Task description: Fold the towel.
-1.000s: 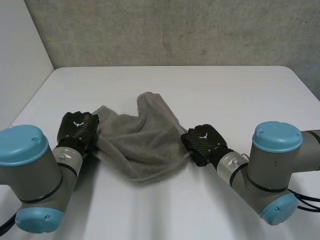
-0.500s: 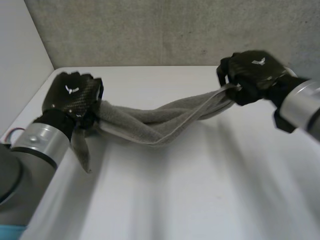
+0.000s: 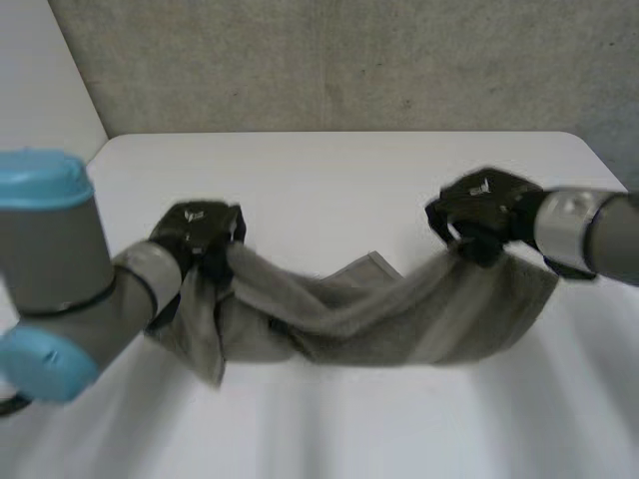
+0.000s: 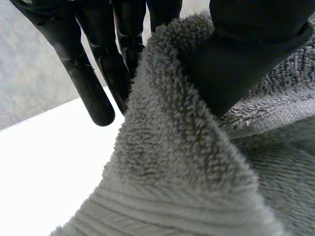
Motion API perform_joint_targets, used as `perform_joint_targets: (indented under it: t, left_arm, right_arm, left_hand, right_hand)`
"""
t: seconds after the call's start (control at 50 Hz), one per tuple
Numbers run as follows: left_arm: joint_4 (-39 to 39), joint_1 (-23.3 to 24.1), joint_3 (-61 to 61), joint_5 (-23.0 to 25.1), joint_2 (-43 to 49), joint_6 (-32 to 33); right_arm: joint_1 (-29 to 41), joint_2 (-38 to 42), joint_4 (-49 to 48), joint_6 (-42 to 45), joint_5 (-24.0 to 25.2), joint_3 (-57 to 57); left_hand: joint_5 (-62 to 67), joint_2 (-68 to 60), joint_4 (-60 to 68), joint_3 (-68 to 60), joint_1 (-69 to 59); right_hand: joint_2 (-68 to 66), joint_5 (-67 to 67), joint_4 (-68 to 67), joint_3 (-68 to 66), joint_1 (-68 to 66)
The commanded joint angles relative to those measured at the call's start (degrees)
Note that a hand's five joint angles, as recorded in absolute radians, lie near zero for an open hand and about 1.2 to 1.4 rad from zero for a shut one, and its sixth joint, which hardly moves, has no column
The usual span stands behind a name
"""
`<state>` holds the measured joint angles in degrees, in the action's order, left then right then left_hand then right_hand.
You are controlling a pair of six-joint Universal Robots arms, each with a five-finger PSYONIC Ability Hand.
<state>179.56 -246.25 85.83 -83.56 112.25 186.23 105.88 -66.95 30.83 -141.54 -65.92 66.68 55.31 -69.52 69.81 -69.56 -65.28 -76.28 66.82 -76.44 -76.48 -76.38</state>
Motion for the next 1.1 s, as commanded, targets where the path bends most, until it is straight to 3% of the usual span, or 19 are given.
perform_joint_targets:
  t: [0.02,0.06,0.08,0.12,0.18,0.28,0.38,0.58,0.64,0.7,0.74,0.8,0.84,0.86,0.9,1.02,1.06,1.1]
  left_arm:
    - [-0.8,-0.1,-22.7,-0.2,3.1,0.0]
    - [1.2,0.0,-26.2,-0.2,2.9,-0.2]
    - [4.5,0.2,-28.1,-0.3,2.4,-0.3]
    - [8.6,0.5,-28.5,-0.3,1.2,-0.7]
    - [14.9,0.6,-26.0,-0.3,-1.8,-2.4]
    - [17.2,0.0,-18.4,0.4,-3.5,-6.0]
    - [15.9,-0.4,-10.8,0.9,-2.8,-6.8]
    - [9.8,-3.3,0.9,1.0,2.4,-5.6]
    - [7.6,-3.4,2.2,1.0,4.9,-3.2]
    - [4.8,-3.7,2.7,1.0,6.5,1.6]
    - [2.2,-4.3,2.5,1.0,7.1,7.3]
    - [1.5,-4.6,2.2,1.0,7.1,9.7]
    - [1.2,-4.6,1.9,0.9,6.7,13.7]
    - [1.2,-4.6,1.9,0.9,6.7,13.7]
    - [1.7,-4.2,1.4,0.7,6.1,16.1]
    - [4.5,-4.0,-0.7,0.2,5.6,16.3]
    - [7.0,-4.5,-0.4,0.2,5.6,16.3]
    - [8.3,-4.6,-0.1,-0.2,5.5,16.3]
  right_arm:
    - [2.6,4.0,-20.7,-10.2,-8.7,-12.2]
    - [3.0,-1.0,-37.1,-17.8,-12.7,-11.0]
    - [3.0,-1.1,-37.2,-17.8,-12.7,-11.0]
    - [2.8,-8.7,-44.5,-22.2,-13.2,-6.7]
    - [2.5,-10.9,-44.5,-22.9,-12.0,-5.2]
    - [3.1,-11.6,-37.7,-22.1,-5.6,0.8]
    - [2.8,-11.4,-31.1,-18.4,-2.3,4.8]
    - [2.5,-6.3,-14.3,0.0,-2.8,14.7]
    - [2.2,-3.6,-7.8,6.5,-4.5,18.6]
    - [2.1,-3.1,-7.4,7.4,-4.8,20.0]
    - [2.3,-3.0,-9.5,7.1,-5.2,21.7]
    - [2.3,-3.5,-13.1,6.3,-5.4,23.2]
    - [2.3,-3.9,-14.7,4.8,-5.4,23.8]
    - [2.3,-4.5,-16.4,2.5,-5.1,24.4]
    - [2.2,-5.1,-18.3,-0.1,-4.8,25.0]
    - [2.1,-5.7,-28.6,-9.3,-4.4,29.5]
    - [2.1,-5.5,-30.7,-10.5,-4.3,30.9]
    - [2.1,-5.4,-32.6,-11.5,-4.3,32.0]
  left_hand:
    - [14.7,-10.5,10.2,-10.4,-14.7]
    - [14.7,-10.5,10.2,-10.4,-14.7]
    - [14.7,-10.5,10.2,-10.4,-14.7]
    - [14.7,-10.5,10.2,-10.4,-14.7]
    - [14.7,-10.5,10.2,-10.4,-14.7]
    - [14.7,-10.5,10.2,-10.4,-14.7]
    - [14.7,-10.5,10.2,-10.4,-14.7]
    - [14.7,-10.5,10.2,-10.4,-14.7]
    - [14.7,-10.5,10.2,-10.4,-14.7]
    - [14.7,-10.5,10.2,-10.4,-14.7]
    - [9.9,-5.7,5.4,-5.6,-9.9]
    - [6.1,-1.9,1.6,-1.9,-6.2]
    - [-6.6,10.8,-11.1,10.8,6.6]
    - [-6.6,10.9,-11.2,10.9,6.6]
    - [-23.7,27.9,-28.2,28.0,23.7]
    - [-35.1,39.3,-39.6,39.3,35.1]
    - [-50.8,55.0,-55.3,55.1,50.8]
    - [-52.4,56.6,-56.9,56.6,52.4]
  right_hand:
    - [-3.7,3.2,-3.6,-3.5,-3.6]
    - [-3.7,3.2,-3.6,-3.5,-3.6]
    - [-3.7,3.2,-3.6,-3.5,-3.6]
    - [-3.7,3.2,-3.6,-3.5,-3.6]
    - [-3.7,3.2,-3.6,-3.5,-3.6]
    - [-3.7,3.2,-3.6,-3.5,-3.6]
    - [-3.7,3.2,-3.6,-3.5,-3.6]
    - [-3.7,3.2,-3.6,-3.5,-3.6]
    - [-3.7,3.2,-3.6,-3.5,-3.6]
    - [-3.7,3.2,-3.6,-3.5,-3.6]
    - [-3.7,3.2,-3.6,-3.5,-3.6]
    - [-3.7,3.2,-3.6,-3.5,-3.6]
    - [-3.7,3.2,-3.6,-3.5,-3.6]
    - [-3.7,3.2,-3.6,-3.5,-3.6]
    - [-3.7,3.2,-3.6,-3.5,-3.6]
    - [-3.7,3.2,-3.6,-3.5,-3.6]
    - [-3.7,3.2,-3.6,-3.5,-3.6]
    - [-3.7,3.2,-3.6,-3.5,-3.6]
